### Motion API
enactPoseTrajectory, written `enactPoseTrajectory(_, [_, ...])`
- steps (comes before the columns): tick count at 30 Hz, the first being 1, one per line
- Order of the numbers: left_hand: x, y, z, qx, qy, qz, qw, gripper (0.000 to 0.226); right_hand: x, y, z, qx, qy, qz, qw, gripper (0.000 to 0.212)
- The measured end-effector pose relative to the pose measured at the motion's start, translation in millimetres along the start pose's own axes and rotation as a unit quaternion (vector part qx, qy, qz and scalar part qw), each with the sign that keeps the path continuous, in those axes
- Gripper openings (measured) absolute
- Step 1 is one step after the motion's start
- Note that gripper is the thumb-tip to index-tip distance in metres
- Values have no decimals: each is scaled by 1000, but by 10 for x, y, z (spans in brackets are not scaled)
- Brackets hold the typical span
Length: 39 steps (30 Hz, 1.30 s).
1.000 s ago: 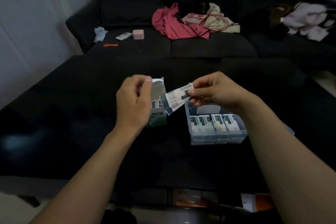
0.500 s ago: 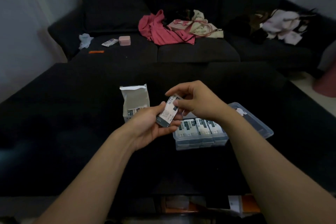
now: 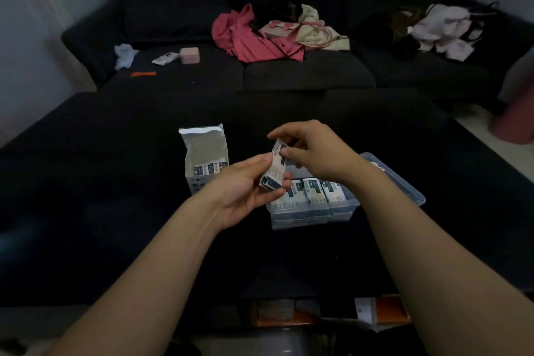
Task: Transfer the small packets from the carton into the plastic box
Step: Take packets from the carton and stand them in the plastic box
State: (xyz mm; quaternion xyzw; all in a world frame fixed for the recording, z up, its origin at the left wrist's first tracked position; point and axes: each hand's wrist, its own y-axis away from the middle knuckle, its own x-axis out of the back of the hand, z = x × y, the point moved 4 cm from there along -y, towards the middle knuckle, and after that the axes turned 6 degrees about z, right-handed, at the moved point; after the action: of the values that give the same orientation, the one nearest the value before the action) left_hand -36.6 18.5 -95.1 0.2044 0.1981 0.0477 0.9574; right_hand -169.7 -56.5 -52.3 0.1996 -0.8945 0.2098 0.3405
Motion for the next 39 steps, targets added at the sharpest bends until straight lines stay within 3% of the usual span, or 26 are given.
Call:
enactPoseTrajectory(10, [-44,-87,-11,-91,-36,32,995,32,86,6,10,-32,-167,40,985,22])
enactPoseTrajectory(16, [-76,-53,-6,-101,-104,27,989,30,138,-20,-27,-13,-87,40,995,17])
enactPoseTrajectory(18, [-45,-62,35,-200,-194,77,957,24,284,-38,31,-24,-34,50,998,17])
enactPoseTrajectory(21, [-23,26,105,-362,-344,139,855,16,504,-36,163,-44,73,30,996,18])
enactPoseTrajectory(23, [-40,84,84,-399,-453,127,787,17,547,4,258,-73,127,-2,989,15])
enactPoseTrajectory(27, [-79,114,-39,-386,-639,68,662,39,495,60,415,-112,208,-59,970,17])
enactPoseTrajectory(31, [-82,122,-84,-350,-698,47,623,45,427,74,502,-129,251,-83,956,17])
enactPoseTrajectory(39, [-28,52,-97,-321,-696,54,639,37,296,70,640,-140,288,-86,943,29])
